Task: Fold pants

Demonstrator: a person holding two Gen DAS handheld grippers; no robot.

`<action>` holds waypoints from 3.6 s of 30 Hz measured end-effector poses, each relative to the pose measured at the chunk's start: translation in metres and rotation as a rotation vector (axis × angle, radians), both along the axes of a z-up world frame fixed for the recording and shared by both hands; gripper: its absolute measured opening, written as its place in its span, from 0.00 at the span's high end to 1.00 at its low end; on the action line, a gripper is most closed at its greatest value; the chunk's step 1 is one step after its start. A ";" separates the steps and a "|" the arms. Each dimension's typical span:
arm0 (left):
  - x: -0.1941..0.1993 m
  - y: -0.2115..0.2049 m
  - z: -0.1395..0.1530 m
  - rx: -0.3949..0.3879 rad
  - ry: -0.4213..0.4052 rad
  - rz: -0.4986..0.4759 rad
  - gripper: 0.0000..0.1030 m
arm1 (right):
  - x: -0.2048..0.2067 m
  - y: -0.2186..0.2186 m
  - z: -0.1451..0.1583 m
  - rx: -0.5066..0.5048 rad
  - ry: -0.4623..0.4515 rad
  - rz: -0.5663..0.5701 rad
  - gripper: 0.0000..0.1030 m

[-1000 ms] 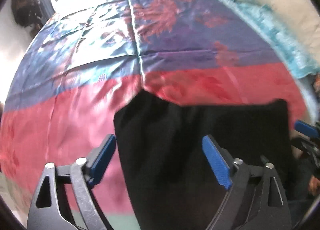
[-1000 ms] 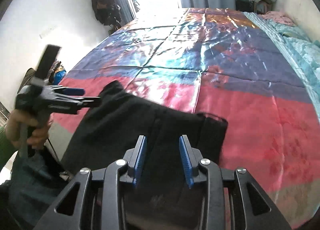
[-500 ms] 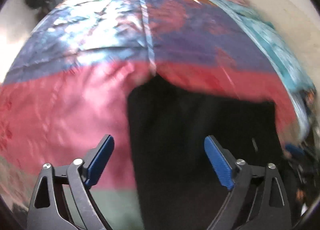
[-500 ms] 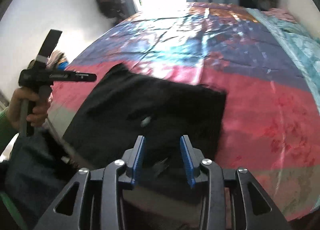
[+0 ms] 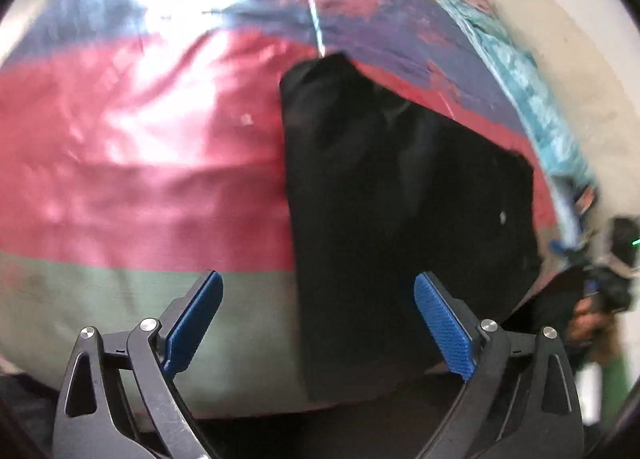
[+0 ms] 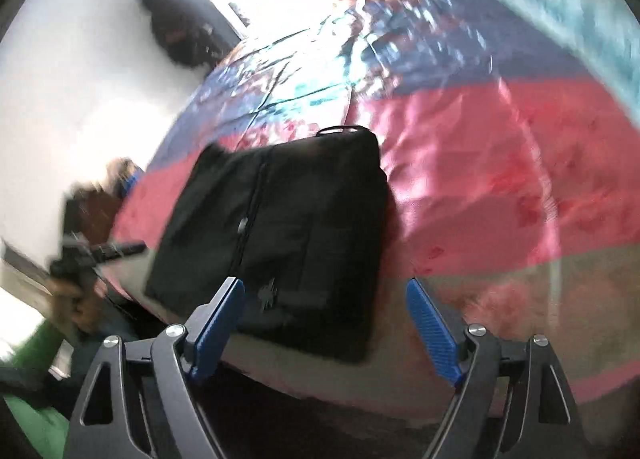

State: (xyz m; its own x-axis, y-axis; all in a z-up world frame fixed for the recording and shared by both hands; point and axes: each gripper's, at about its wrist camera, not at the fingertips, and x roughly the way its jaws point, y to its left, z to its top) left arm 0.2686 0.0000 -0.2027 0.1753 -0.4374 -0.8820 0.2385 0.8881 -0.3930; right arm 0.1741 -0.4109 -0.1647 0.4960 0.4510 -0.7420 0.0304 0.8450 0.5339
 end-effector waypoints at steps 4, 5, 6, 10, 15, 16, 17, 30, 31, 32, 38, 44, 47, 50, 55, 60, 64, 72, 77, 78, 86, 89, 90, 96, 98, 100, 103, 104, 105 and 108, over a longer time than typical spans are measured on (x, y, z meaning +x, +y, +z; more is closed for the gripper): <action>0.009 -0.014 -0.023 -0.105 0.103 -0.046 0.06 | 0.031 -0.006 -0.049 0.215 0.109 0.002 0.22; 0.006 -0.020 -0.024 -0.093 0.102 -0.060 0.06 | 0.035 -0.003 -0.057 0.250 0.125 0.022 0.26; 0.007 -0.025 -0.026 -0.072 0.097 -0.069 0.06 | 0.039 0.001 -0.064 0.272 0.133 0.037 0.27; 0.010 -0.046 -0.023 -0.075 0.077 -0.107 0.28 | 0.046 0.013 -0.066 0.248 0.135 0.080 0.37; 0.000 -0.049 0.004 -0.027 -0.024 -0.128 0.77 | 0.040 0.025 -0.047 0.238 0.108 0.126 0.63; -0.001 -0.049 0.011 -0.028 -0.039 -0.131 0.79 | 0.039 0.028 -0.041 0.235 0.097 0.133 0.66; -0.002 -0.049 0.020 -0.029 -0.061 -0.136 0.79 | 0.038 0.034 -0.030 0.239 0.076 0.147 0.67; 0.103 -0.031 0.118 -0.129 -0.327 -0.041 0.79 | 0.154 0.085 0.066 0.224 -0.202 0.244 0.68; 0.112 -0.026 0.119 -0.126 -0.344 -0.030 0.79 | 0.170 0.087 0.067 0.220 -0.218 0.238 0.68; 0.124 -0.025 0.119 -0.113 -0.364 -0.020 0.78 | 0.189 0.087 0.065 0.220 -0.225 0.226 0.68; 0.169 -0.017 0.015 0.232 -0.232 0.089 0.56 | 0.254 0.065 -0.030 0.081 0.072 0.041 0.60; 0.096 0.019 0.031 0.292 -0.349 0.170 0.11 | 0.195 0.025 -0.026 0.073 0.051 -0.149 0.58; 0.056 0.019 0.055 0.321 -0.433 0.196 0.05 | 0.159 0.030 0.010 -0.046 0.001 -0.146 0.24; 0.031 0.006 0.067 0.320 -0.426 0.169 0.05 | 0.127 0.049 0.042 -0.157 -0.056 -0.161 0.00; -0.018 -0.026 0.088 0.418 -0.444 0.174 0.04 | 0.075 0.093 0.061 -0.396 -0.033 -0.214 0.00; -0.056 -0.038 0.102 0.486 -0.476 0.185 0.04 | 0.030 0.143 0.085 -0.450 -0.084 -0.208 0.00; -0.073 -0.036 0.121 0.405 -0.453 0.145 0.04 | 0.014 0.169 0.097 -0.501 -0.113 -0.168 0.00; -0.107 -0.039 0.145 0.420 -0.479 0.174 0.04 | -0.013 0.191 0.118 -0.529 -0.141 -0.171 0.00; -0.116 -0.040 0.152 0.426 -0.510 0.175 0.04 | -0.023 0.201 0.122 -0.545 -0.145 -0.157 0.00; -0.115 -0.040 0.151 0.428 -0.506 0.175 0.04 | -0.025 0.203 0.122 -0.545 -0.141 -0.153 0.00; -0.114 -0.037 0.143 0.422 -0.431 0.165 0.04 | -0.035 0.217 0.125 -0.577 -0.137 -0.135 0.00; -0.120 -0.036 0.148 0.422 -0.445 0.158 0.04 | -0.036 0.222 0.131 -0.587 -0.131 -0.126 0.00; -0.122 -0.036 0.149 0.422 -0.449 0.157 0.04 | -0.036 0.224 0.133 -0.588 -0.130 -0.120 0.00; -0.121 -0.032 0.158 0.400 -0.428 0.159 0.04 | -0.040 0.233 0.149 -0.579 -0.139 -0.104 0.00; -0.121 -0.031 0.161 0.400 -0.426 0.165 0.03 | -0.042 0.235 0.154 -0.580 -0.149 -0.104 0.00; -0.121 -0.031 0.165 0.405 -0.436 0.172 0.03 | -0.043 0.236 0.159 -0.594 -0.157 -0.106 0.00; -0.122 -0.031 0.168 0.400 -0.444 0.176 0.03 | -0.043 0.237 0.162 -0.609 -0.164 -0.106 0.00; -0.122 -0.031 0.169 0.401 -0.447 0.177 0.03 | -0.043 0.237 0.162 -0.609 -0.165 -0.106 0.00; -0.121 -0.031 0.169 0.407 -0.449 0.176 0.03 | -0.042 0.238 0.163 -0.611 -0.164 -0.107 0.00; -0.121 -0.033 0.168 0.424 -0.456 0.178 0.03 | -0.042 0.238 0.162 -0.619 -0.161 -0.105 0.00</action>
State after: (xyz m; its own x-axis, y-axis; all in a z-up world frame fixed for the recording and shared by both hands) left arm 0.1475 -0.0327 -0.0342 0.6112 0.0032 -0.7915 0.1333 0.9853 0.1070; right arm 0.1317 -0.1731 -0.0025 0.6410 -0.0931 -0.7619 0.0898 0.9949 -0.0460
